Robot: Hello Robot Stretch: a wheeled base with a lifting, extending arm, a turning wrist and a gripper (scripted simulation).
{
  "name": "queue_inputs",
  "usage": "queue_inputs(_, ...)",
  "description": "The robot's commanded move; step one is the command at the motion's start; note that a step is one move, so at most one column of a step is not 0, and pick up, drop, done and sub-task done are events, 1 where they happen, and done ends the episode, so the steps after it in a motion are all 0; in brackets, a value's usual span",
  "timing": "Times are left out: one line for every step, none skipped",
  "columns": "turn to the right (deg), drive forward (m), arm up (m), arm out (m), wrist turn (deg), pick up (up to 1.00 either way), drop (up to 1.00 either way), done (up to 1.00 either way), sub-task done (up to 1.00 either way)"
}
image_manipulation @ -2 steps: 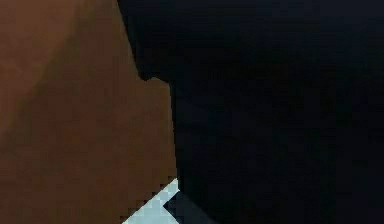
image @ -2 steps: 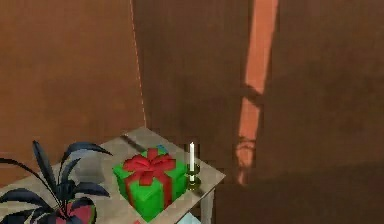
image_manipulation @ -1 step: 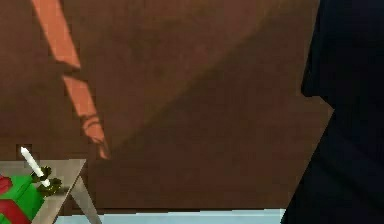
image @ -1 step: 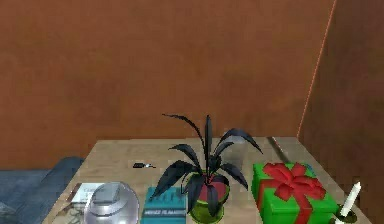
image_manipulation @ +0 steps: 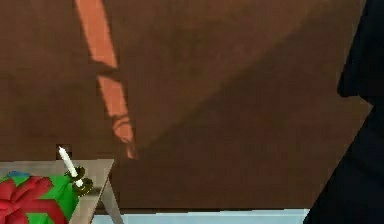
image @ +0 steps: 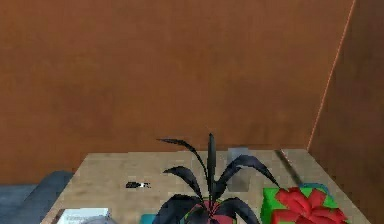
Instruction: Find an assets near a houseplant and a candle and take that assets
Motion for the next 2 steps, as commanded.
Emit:
queue_inputs(-45.0,0.00,0.00,0.00,0.0,0.00,0.00,0.00,0.00)
queue_inputs(-12.0,0.00,0.00,0.00,0.0,0.00,0.00,0.00,0.00)
